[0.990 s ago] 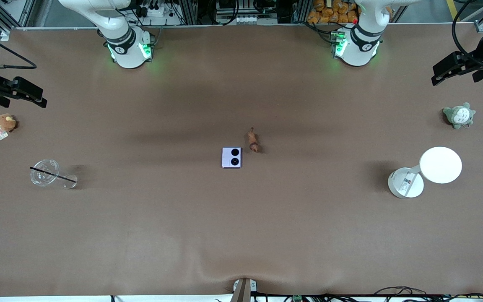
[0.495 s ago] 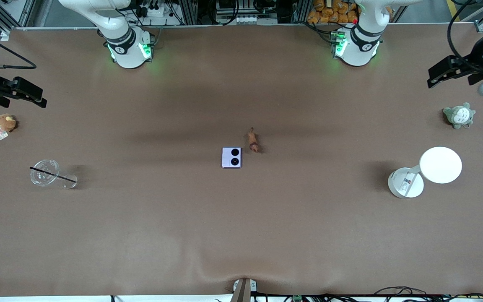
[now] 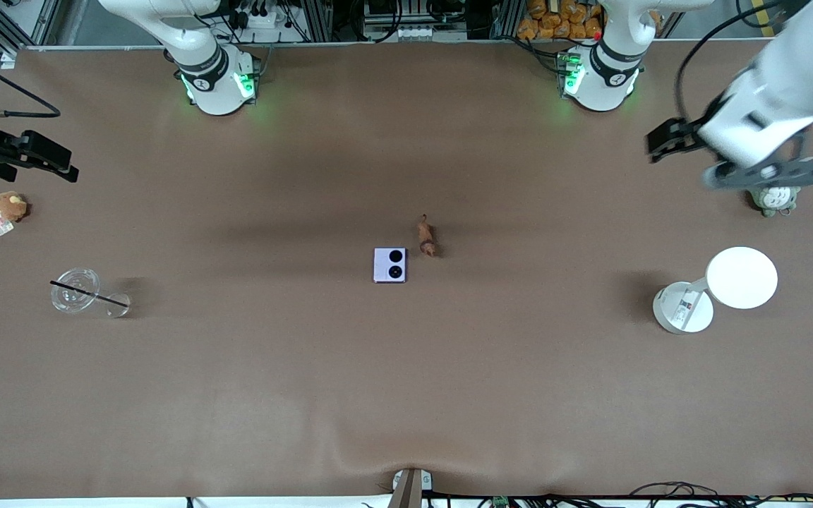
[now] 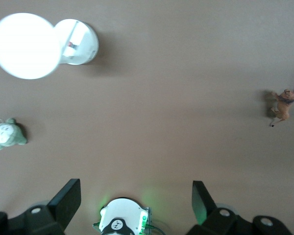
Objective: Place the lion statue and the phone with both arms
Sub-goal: 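Reach the left gripper toward the tan lion figurine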
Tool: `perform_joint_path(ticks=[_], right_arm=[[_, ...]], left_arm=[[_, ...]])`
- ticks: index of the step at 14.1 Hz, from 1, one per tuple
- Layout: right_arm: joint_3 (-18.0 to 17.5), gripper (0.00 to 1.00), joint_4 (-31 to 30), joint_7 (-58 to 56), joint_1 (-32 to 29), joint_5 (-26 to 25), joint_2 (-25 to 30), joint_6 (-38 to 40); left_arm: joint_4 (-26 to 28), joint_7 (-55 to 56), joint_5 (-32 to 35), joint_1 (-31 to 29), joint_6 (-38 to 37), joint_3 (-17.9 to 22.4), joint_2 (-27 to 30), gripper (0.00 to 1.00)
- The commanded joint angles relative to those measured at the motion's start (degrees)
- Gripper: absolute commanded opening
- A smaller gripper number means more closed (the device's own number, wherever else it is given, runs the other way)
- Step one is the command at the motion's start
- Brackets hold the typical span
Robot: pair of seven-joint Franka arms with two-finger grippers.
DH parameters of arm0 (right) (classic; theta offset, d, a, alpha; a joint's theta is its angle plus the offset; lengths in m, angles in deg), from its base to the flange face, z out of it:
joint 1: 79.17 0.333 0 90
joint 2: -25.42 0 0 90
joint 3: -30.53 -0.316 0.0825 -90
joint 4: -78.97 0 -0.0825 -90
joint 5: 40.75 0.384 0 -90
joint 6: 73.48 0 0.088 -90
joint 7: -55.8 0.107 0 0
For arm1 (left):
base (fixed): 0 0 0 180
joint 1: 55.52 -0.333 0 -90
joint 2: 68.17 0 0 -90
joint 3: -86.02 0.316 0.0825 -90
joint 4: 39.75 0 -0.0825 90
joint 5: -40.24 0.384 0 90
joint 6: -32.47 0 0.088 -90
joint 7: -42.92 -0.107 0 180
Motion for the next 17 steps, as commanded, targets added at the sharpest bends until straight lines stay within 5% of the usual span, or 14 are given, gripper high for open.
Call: perform_joint_path(ticks=[1, 8, 17], right_arm=[[-0.7, 1.00, 1.3, 0.8, -1.3, 3.0, -0.8, 0.3], [-0.7, 1.00, 1.3, 0.0, -1.2, 3.5, -2.6, -0.7], [-1.0, 1.00, 1.3, -0.2, 1.1, 3.9, -5.1, -10.2]], left_arm=[[-1.0, 3.9, 0.1, 2.8, 1.6, -1.3, -3.9, 1.00], [7.7, 13.7, 0.2, 11.3, 11.5, -1.4, -6.9, 1.00], [7.2, 28.7, 0.4, 21.0, 24.1, -1.3, -19.3, 1.00]])
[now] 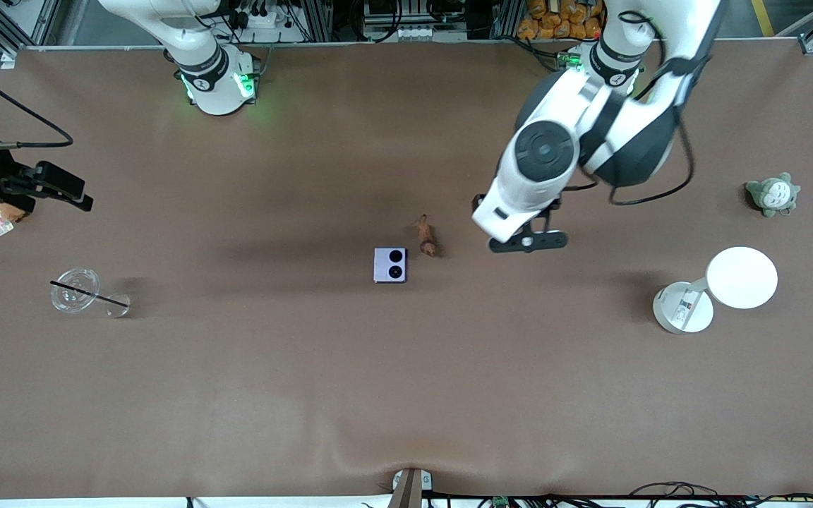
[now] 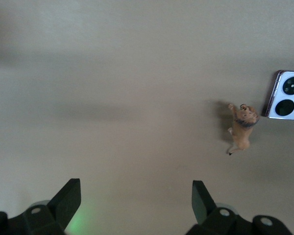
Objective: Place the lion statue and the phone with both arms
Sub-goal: 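Reach the left gripper toward the tan lion figurine, then grasp the lion with the left gripper while the right gripper reaches the phone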
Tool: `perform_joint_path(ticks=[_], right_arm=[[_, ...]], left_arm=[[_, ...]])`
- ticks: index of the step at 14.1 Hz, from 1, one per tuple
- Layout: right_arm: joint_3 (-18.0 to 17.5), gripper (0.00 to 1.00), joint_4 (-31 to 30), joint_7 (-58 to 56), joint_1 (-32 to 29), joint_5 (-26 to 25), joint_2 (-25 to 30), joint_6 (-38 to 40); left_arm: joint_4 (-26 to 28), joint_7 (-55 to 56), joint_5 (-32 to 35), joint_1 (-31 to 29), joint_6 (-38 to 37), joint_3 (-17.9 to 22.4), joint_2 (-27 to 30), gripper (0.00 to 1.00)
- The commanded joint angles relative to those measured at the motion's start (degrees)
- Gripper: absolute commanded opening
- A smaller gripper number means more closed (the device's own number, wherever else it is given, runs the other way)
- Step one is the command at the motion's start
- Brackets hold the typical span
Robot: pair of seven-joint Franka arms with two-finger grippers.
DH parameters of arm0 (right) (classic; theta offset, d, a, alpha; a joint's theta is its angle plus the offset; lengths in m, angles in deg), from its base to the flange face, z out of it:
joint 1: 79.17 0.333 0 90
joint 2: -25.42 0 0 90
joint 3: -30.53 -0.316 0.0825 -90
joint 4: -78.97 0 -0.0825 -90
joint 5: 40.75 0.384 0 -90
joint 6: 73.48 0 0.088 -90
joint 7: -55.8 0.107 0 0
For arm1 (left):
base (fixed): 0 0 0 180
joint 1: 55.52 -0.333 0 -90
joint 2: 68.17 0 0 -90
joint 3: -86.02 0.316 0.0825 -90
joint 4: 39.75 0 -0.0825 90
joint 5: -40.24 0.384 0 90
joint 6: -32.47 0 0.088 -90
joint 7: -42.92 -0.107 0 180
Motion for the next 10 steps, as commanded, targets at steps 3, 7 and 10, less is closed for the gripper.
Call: perform_joint_path(ticks=[3, 7, 10], right_arm=[[-0.3, 1.00, 1.3, -0.1, 4.7, 0.7, -4.3, -3.8], [-0.3, 1.00, 1.3, 0.4, 9.4, 0.7, -8.5, -8.3], [-0.3, 1.00, 1.2, 0.6, 10.9, 0.9, -12.1, -8.6]], left_arm=[[-1.1, 11.6, 0.4, 5.2, 7.6, 0.2, -5.6, 1.00], [-1.1, 17.3, 1.0, 8.6, 14.7, 0.3, -10.0, 1.00], [-1.1, 19.2, 1.1, 9.6, 18.9, 0.2, -12.9, 1.00]])
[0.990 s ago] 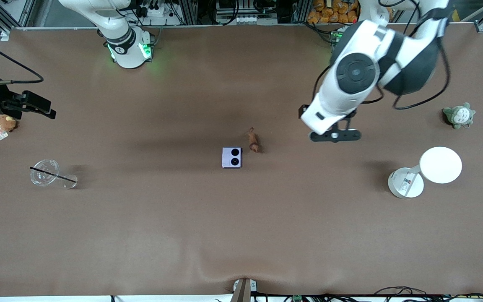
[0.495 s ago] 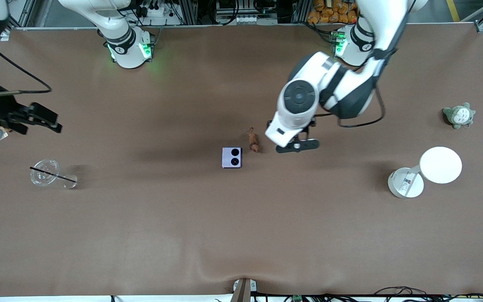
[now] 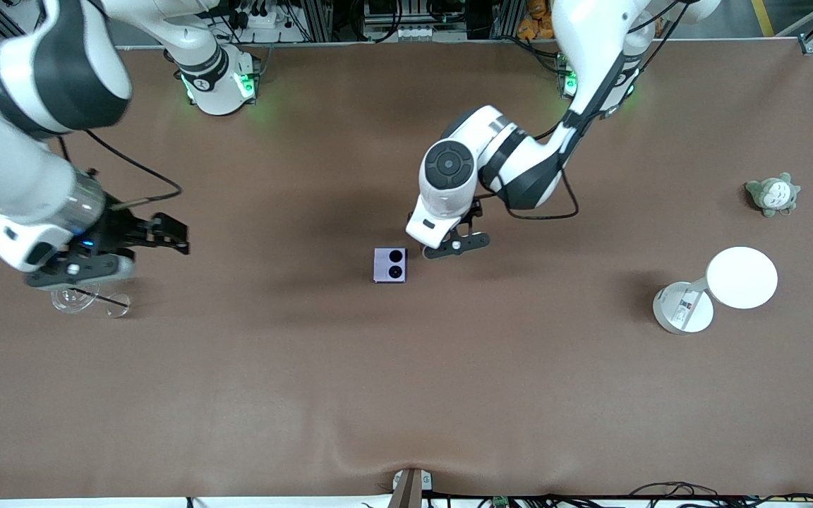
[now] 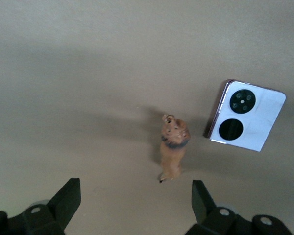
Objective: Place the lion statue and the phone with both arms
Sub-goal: 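Grasp the lion with the left gripper while the right gripper reaches the phone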
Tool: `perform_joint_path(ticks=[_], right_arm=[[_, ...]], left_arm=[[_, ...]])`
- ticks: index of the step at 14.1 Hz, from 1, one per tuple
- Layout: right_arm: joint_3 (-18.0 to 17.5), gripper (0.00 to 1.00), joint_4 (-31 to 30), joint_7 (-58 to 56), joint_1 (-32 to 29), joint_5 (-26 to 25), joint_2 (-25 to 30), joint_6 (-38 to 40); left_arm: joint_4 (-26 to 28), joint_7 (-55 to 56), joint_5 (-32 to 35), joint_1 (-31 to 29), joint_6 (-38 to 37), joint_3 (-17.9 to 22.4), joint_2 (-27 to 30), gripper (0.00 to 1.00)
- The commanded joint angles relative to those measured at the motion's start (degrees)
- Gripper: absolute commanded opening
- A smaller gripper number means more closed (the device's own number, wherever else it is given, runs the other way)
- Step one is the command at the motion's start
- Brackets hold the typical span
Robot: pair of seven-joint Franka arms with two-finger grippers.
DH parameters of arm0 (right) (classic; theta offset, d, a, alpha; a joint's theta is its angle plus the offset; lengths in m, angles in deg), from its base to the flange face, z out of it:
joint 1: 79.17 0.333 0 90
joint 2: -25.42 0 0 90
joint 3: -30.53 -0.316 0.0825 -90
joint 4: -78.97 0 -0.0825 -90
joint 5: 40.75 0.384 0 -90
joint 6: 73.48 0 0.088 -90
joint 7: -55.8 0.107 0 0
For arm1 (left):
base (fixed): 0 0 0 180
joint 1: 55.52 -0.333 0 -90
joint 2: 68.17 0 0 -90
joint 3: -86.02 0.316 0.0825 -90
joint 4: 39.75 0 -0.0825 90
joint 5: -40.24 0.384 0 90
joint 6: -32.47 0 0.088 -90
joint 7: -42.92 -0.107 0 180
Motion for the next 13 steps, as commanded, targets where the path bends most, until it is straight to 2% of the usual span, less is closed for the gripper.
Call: perform_joint_path(ticks=[1, 2, 4, 6, 9, 13], right_arm=[[0.4, 1.00, 1.3, 0.5, 0.7, 0.4, -3.6, -0.9], [0.4, 1.00, 1.3, -0.1, 0.8, 0.4, -3.9, -2.3], [0.3, 1.00, 0.8, 0.0, 0.6, 2.0, -4.3, -2.4], [0.3, 1.00, 1.2, -0.3, 2.6, 2.3, -7.8, -2.8], [-0.1, 1.00, 1.0, -0.1, 4.7, 2.5, -8.7, -0.5], [0.0, 1.00, -1.1, 2.8, 10.5, 2.3, -10.5, -1.4]], left_arm=[[-1.0, 3.3, 1.0, 1.5, 3.8, 0.3, -2.8, 0.98], [-1.0, 4.8, 1.0, 1.7, 5.6, 0.3, -3.6, 0.91], [-1.0, 6.1, 1.1, 2.6, 8.9, 0.5, -5.4, 0.90], [-1.0, 6.1, 1.2, 2.9, 10.7, 0.7, -6.8, 0.90], [-1.0, 6.1, 1.3, 2.9, 11.1, 0.8, -7.6, 0.88], [-0.6, 6.3, 3.4, 2.9, 11.1, 0.8, -8.3, 0.82]])
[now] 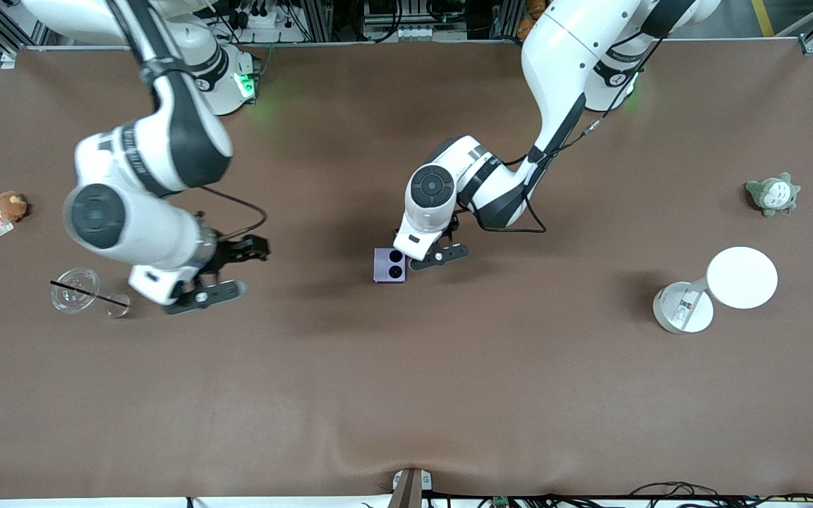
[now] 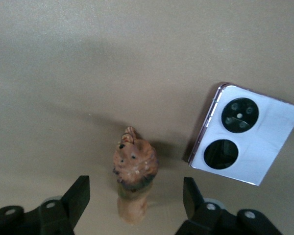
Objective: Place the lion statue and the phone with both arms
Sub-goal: 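Grasp the lion with the left gripper while the right gripper reaches the phone, then carry the lion toward the lamp while the right gripper grasps the phone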
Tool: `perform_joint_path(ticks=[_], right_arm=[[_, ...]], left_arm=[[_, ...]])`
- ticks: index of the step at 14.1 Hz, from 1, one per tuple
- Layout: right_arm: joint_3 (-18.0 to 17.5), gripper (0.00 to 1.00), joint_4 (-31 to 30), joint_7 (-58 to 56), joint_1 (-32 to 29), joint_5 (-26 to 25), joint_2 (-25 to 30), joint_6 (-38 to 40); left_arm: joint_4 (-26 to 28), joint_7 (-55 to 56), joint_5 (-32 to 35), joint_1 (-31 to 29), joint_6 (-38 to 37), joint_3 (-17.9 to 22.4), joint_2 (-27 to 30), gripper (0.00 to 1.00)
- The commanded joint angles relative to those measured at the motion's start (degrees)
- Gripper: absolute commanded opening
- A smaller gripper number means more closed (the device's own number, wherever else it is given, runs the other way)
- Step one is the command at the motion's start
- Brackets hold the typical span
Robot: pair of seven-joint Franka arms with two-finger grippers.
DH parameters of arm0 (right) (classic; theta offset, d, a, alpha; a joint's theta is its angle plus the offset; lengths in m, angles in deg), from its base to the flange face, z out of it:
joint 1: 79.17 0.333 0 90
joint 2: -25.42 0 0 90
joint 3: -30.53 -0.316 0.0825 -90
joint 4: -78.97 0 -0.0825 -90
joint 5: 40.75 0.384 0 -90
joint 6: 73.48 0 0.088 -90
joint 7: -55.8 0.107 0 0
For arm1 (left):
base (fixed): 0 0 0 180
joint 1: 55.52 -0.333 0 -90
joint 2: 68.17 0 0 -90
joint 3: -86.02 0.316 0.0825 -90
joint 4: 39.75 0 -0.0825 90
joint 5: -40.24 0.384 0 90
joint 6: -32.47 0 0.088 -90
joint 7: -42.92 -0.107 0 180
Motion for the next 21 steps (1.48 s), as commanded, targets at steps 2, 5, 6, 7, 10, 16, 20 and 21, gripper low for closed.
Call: perform_joint_path(ticks=[2, 5, 6, 7, 10, 16, 20, 21], right_arm=[[0.4, 1.00, -0.7, 5.6, 2.9, 0.8, -1.9, -0.9], [0.4, 1.00, -0.5, 4.8, 2.8, 0.8, -2.8, -0.9], [0.4, 1.00, -0.6, 4.2, 2.4, 0.3, -3.1, -0.9], [0.4, 1.00, -0.6, -0.1, 1.9, 0.1, -3.5, -0.9], [0.6, 1.00, -0.9, -4.1, 0.8, 0.8, -3.7, -0.7], [0.5, 1.00, -0.7, 15.4, 7.2, 0.7, -5.5, -5.0], [0.5, 1.00, -0.9, 15.6, 7.4, 0.9, -7.0, -8.0], [0.5, 1.00, -0.9, 15.6, 7.3, 0.9, -7.3, -8.4]], left_arm=[[-0.4, 1.6, 2.9, 0.5, 0.4, 0.3, -0.8, 0.78], [-0.5, 1.6, 2.9, 0.5, 0.4, 0.3, -1.1, 0.68], [-0.5, 1.6, 2.9, 0.5, 0.4, 0.3, -1.3, 0.64], [-0.6, 1.6, 2.9, 0.6, 0.4, 0.3, -1.6, 0.64], [-0.6, 1.6, 2.9, 0.6, 0.4, 0.3, -1.7, 0.59], [-0.7, 0.8, 3.4, 0.5, 0.4, 0.3, -1.4, 0.04], [-0.6, -2.5, 8.0, -0.5, -2.9, 0.3, 0.7, 0.00], [-0.6, -4.8, 8.1, -1.0, -5.3, 0.4, 1.8, 0.00]])
